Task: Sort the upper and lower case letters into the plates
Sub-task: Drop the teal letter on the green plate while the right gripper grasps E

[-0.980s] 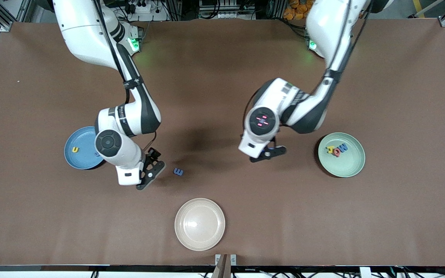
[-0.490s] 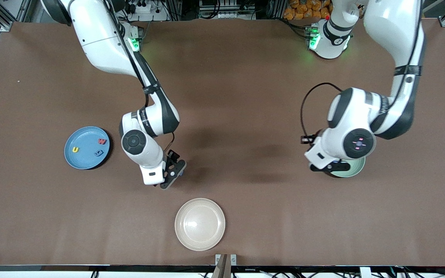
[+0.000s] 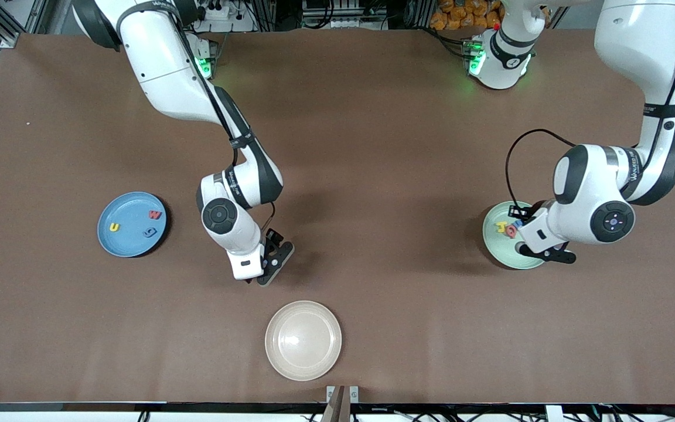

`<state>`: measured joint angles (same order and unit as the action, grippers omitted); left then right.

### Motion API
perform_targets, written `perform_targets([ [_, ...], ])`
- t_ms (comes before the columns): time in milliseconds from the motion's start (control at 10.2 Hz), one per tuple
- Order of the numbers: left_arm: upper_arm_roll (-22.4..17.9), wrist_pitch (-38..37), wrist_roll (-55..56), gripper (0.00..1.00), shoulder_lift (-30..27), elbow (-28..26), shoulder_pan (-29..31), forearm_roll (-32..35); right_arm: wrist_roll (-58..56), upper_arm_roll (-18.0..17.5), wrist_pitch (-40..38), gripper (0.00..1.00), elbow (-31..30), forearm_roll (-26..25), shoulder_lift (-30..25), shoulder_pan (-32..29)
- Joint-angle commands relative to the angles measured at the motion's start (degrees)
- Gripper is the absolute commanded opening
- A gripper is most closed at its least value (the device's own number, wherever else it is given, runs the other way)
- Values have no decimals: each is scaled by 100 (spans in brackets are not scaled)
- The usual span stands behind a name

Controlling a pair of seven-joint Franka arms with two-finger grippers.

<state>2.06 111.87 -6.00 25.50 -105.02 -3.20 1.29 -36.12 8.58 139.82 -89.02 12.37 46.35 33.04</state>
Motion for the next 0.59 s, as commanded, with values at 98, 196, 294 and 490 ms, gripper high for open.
perform_targets([
  [98,84,757,-95,100,-361,-880,91,161,-18,-14,-16,100,148,99,137,-8],
  [196,84,766,-94,100,-352,-871,100,161,-26,-14,-7,100,148,99,164,9],
  [294,84,766,-77,100,-352,-871,100,161,-26,-14,-7,100,148,99,181,10],
  [490,84,766,-7,100,-466,-810,92,152,-18,-14,-7,100,148,99,181,10],
])
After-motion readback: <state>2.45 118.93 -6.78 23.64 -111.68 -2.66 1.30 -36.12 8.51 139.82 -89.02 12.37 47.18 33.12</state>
